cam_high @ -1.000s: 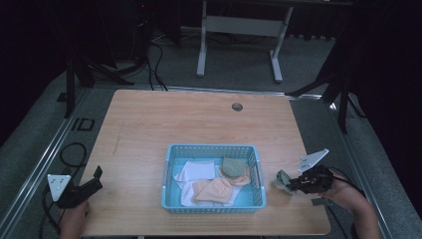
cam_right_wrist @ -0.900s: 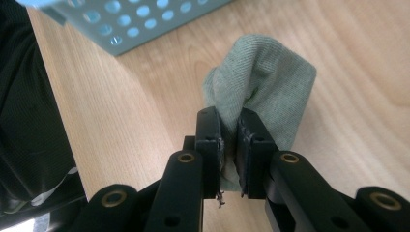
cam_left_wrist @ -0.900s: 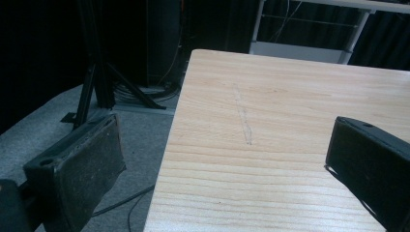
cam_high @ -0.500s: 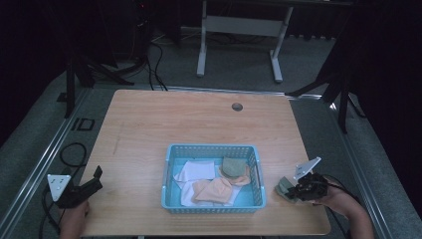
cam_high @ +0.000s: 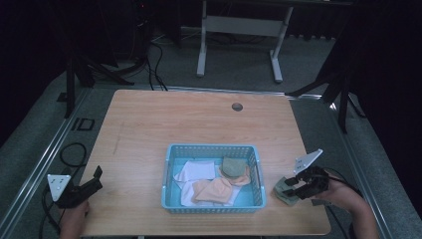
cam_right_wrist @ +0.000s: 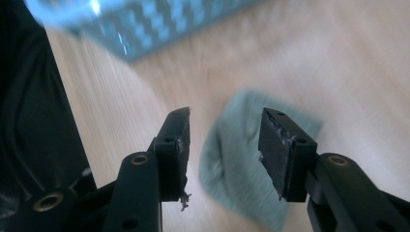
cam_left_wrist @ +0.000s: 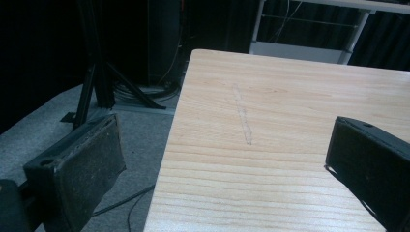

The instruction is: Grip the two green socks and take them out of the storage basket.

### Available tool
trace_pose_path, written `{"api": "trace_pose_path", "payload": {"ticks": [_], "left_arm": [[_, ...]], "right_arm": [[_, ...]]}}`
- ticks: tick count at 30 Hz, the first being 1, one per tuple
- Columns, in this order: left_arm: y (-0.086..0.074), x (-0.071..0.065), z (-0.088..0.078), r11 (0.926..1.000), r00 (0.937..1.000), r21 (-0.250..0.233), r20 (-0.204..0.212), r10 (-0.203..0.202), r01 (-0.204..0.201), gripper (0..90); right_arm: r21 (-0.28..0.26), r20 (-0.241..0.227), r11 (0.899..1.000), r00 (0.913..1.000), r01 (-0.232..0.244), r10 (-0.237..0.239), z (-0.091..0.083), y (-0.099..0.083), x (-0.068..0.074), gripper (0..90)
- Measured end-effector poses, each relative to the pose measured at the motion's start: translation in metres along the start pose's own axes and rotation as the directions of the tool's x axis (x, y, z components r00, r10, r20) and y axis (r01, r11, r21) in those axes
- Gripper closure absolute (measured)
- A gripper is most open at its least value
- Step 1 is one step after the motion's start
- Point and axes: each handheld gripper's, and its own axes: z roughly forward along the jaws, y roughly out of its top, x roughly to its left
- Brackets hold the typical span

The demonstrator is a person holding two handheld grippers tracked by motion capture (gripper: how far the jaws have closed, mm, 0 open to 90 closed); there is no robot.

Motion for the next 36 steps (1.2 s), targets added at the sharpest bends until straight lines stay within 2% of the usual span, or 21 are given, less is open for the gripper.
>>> {"api": "trace_pose_path", "payload": {"ticks": [2,4,6,13,19,26,36], "left_arm": [[0.0,0.0,0.0,1.0,1.0,0.0,0.001,0.0,0.0,0.5],[0.0,0.0,0.0,1.0,1.0,0.001,0.0,-0.001,0.001,0.5],[0.0,0.0,0.0,1.0,1.0,0.001,0.001,-0.001,0.001,0.5],[0.0,0.001,0.0,1.0,1.0,-0.001,0.004,-0.004,0.004,0.5],[0.0,0.001,0.0,1.0,0.9999,-0.002,0.008,-0.007,0.007,0.5],[0.0,0.001,-0.001,1.0,0.9999,-0.003,0.008,-0.008,0.008,0.5],[0.0,0.0,-0.001,1.0,0.9999,-0.005,0.011,0.001,-0.001,0.5]], "right_arm": [[-0.007,0.001,1.0,1.0,0.006,-0.006,-0.004,0.006,-0.001,52.4],[-0.015,-0.019,1.0,0.9996,0.02,-0.02,-0.01,0.024,-0.004,50.9],[-0.012,-0.015,0.999,0.9992,0.036,-0.036,-0.011,0.035,-0.004,50.7],[-0.028,-0.005,0.995,0.9953,0.097,-0.097,-0.003,0.075,-0.002,49.7],[-0.002,-0.003,0.992,0.9915,0.13,-0.13,0.014,0.103,0.003,46.4],[0.022,-0.042,0.984,0.9837,0.176,-0.175,0.041,0.13,0.009,46.4],[0.056,-0.072,0.977,0.9769,0.206,-0.201,0.077,0.152,0.011,47.3]]}}
